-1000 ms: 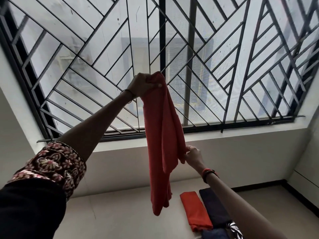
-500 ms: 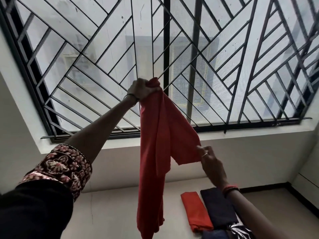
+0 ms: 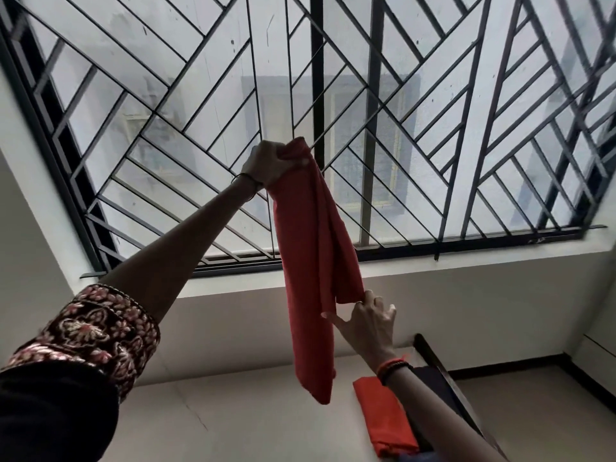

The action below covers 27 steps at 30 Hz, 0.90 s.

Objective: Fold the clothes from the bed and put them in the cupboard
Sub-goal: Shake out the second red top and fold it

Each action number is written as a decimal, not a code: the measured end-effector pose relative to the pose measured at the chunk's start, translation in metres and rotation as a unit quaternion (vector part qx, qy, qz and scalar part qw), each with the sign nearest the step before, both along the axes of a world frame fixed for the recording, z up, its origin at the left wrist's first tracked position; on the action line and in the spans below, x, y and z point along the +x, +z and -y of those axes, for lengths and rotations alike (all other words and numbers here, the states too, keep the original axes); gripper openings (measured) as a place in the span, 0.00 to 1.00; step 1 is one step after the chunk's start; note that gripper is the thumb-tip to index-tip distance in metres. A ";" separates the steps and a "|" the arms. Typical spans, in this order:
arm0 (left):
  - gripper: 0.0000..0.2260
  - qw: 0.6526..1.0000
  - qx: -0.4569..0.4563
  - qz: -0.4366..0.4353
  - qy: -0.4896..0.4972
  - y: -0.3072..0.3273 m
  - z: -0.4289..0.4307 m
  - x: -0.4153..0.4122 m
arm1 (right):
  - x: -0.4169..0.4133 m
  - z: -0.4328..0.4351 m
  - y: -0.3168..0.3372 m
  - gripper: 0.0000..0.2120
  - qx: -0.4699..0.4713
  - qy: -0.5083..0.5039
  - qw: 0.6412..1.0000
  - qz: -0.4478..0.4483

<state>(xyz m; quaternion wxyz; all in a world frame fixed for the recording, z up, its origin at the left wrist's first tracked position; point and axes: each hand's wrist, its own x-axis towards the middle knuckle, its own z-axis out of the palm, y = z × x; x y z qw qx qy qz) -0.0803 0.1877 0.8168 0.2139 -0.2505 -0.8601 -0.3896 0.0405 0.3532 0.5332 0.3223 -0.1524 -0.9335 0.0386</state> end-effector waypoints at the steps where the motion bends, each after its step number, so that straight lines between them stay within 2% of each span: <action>1: 0.16 1.000 -0.002 -0.003 0.005 0.000 0.002 -0.001 | -0.003 0.000 0.001 0.35 0.000 -0.003 1.000 0.018; 5: 0.14 1.000 -0.009 -0.008 0.007 -0.003 0.005 -0.004 | -0.014 0.009 -0.004 0.28 0.002 0.017 0.998 0.065; 12: 0.16 0.999 0.004 0.013 0.038 -0.007 0.015 -0.017 | -0.021 0.022 -0.013 0.09 -0.015 0.050 0.997 0.054; 13: 0.18 0.999 0.007 0.015 0.047 -0.010 0.018 -0.020 | -0.021 0.023 -0.014 0.09 -0.033 0.061 0.996 0.059; 18: 0.19 0.997 0.030 0.031 0.063 -0.020 0.022 -0.025 | -0.027 0.042 -0.012 0.29 -0.125 0.092 0.976 0.152; 20: 0.17 0.997 0.030 0.034 0.064 -0.020 0.022 -0.021 | -0.029 0.054 -0.011 0.25 -0.137 0.102 0.972 0.163; 22: 0.15 0.997 0.029 0.033 0.065 -0.020 0.025 -0.021 | -0.031 0.062 -0.010 0.15 -0.137 0.116 0.971 0.158; 24: 0.17 0.997 0.028 0.033 0.071 -0.019 0.035 -0.021 | -0.034 0.063 -0.011 0.14 -0.132 0.134 0.971 0.151; 27: 0.21 0.995 0.030 0.043 0.081 -0.022 0.064 -0.027 | -0.040 0.049 -0.012 0.10 -0.167 0.208 0.959 0.094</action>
